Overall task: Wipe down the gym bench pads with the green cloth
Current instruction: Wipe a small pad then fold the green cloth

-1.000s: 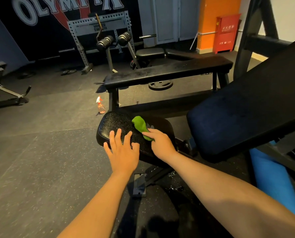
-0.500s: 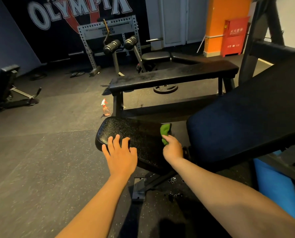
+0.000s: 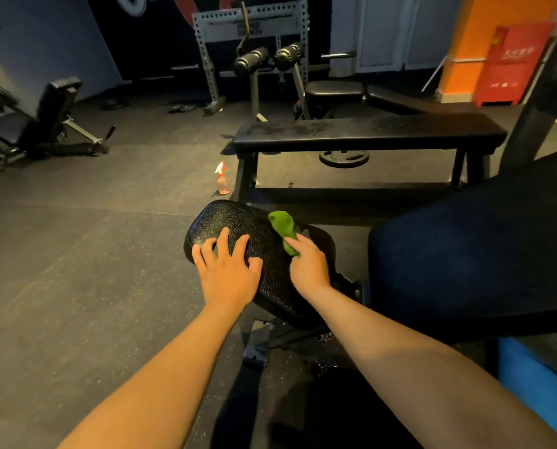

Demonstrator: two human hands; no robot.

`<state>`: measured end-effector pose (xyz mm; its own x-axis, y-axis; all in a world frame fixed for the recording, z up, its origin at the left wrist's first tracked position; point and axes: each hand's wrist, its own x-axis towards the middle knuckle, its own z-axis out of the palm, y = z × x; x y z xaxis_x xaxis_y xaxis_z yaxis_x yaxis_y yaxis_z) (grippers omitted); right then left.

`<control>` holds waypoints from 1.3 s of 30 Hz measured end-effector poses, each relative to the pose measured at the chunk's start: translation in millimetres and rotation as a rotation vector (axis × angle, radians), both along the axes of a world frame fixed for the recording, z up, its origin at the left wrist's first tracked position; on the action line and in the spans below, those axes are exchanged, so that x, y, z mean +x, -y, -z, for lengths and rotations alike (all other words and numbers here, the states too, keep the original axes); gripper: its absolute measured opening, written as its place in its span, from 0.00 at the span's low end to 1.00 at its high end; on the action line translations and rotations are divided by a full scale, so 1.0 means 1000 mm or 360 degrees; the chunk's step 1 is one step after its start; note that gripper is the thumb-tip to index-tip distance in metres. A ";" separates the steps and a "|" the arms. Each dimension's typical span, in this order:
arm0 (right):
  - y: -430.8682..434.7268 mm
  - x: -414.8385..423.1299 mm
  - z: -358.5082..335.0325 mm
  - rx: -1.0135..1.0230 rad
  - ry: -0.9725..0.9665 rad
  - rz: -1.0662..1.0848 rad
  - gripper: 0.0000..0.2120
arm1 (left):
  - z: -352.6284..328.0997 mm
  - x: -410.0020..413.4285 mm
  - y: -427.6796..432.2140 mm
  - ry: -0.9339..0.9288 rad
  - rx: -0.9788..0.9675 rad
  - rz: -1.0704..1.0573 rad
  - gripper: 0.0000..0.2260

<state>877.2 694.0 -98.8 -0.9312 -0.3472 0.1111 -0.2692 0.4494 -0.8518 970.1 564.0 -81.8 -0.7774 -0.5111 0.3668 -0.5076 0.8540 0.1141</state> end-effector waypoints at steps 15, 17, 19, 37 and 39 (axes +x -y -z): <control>0.011 -0.053 -0.006 -0.0079 0.0070 -0.0068 0.26 | 0.000 -0.027 -0.001 -0.0167 -0.0051 -0.0252 0.19; 0.031 -0.054 -0.023 -0.0074 0.0038 -0.0300 0.23 | 0.001 -0.028 -0.002 -0.0131 -0.0066 -0.0294 0.22; 0.049 -0.056 -0.034 -0.0044 -0.0008 -0.0508 0.20 | 0.001 -0.028 -0.003 -0.0109 -0.0078 -0.0326 0.25; 0.032 -0.085 -0.017 -0.0033 -0.0006 -0.0157 0.17 | -0.024 -0.040 0.007 -0.0029 -0.0020 -0.0441 0.15; 0.050 -0.081 -0.025 -0.0100 -0.0052 -0.0266 0.17 | -0.026 -0.043 0.013 -0.0093 0.0005 -0.0447 0.16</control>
<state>796.1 644.4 -74.2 -0.8568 -0.4880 0.1667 -0.3635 0.3421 -0.8665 926.6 550.9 -55.7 -0.5825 -0.7047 0.4051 -0.7169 0.6803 0.1525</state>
